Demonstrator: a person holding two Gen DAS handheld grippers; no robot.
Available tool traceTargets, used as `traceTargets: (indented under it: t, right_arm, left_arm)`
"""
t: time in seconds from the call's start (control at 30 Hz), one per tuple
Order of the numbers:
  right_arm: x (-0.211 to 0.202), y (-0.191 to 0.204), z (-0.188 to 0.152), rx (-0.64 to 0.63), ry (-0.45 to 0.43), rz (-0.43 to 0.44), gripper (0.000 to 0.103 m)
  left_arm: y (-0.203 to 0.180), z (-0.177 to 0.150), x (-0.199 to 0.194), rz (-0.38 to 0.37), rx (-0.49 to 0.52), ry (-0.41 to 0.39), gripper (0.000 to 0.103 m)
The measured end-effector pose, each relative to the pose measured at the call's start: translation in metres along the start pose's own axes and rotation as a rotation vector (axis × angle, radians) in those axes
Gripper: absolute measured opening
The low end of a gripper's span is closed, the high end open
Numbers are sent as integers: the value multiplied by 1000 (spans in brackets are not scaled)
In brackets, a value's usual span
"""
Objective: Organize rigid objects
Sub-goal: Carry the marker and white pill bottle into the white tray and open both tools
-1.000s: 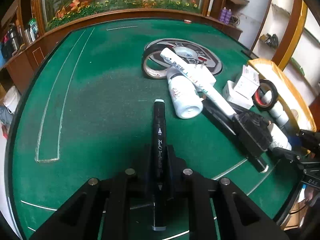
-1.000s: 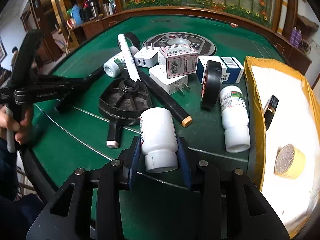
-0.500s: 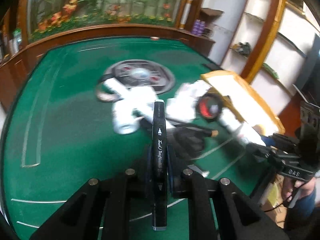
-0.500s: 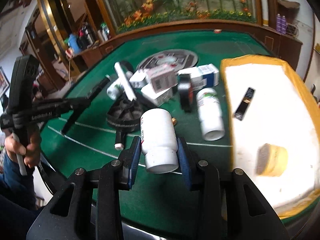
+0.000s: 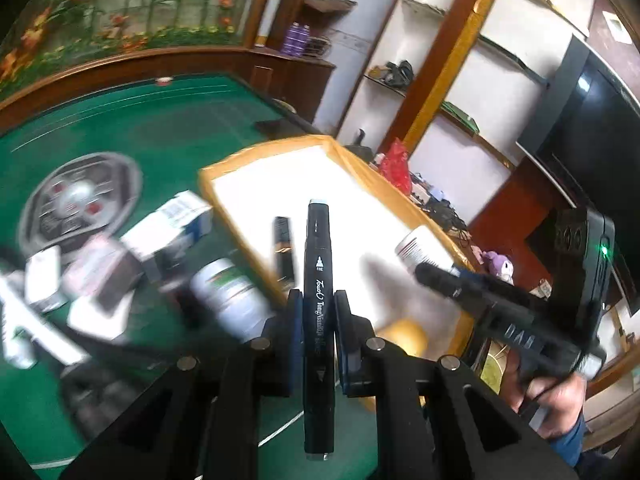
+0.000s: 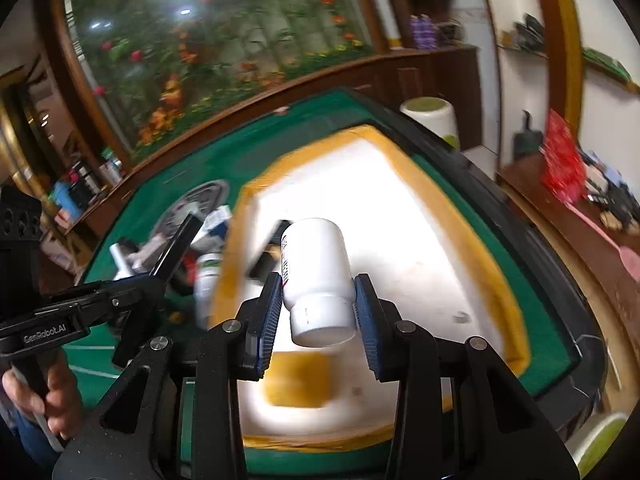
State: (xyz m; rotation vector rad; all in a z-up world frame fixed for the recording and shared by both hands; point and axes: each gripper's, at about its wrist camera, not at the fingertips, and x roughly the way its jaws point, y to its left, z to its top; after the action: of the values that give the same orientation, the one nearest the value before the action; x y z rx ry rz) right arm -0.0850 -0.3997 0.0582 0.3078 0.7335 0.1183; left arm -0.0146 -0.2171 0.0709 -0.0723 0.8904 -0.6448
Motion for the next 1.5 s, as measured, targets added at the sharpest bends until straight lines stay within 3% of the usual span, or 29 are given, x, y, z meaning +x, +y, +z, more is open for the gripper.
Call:
traceTargets:
  t: [0.1, 0.33, 0.8, 1.1, 1.5]
  right_arm:
    - [8, -14, -2, 29, 13, -38, 36]
    - [21, -19, 3, 24, 39, -56, 36]
    - [42, -14, 0, -54, 123, -139, 36]
    - [25, -12, -4, -47, 90, -159, 37]
    - [0, 3, -3, -37, 49, -111, 37]
  left_arm:
    - [-13, 7, 24, -32, -17, 30, 14]
    - [-20, 6, 62, -11, -29, 94, 14]
    - [-27, 4, 72, 5, 14, 72, 16]
    - [-28, 1, 70, -9, 11, 69, 17]
    - [-23, -7, 50, 7, 5, 23, 17]
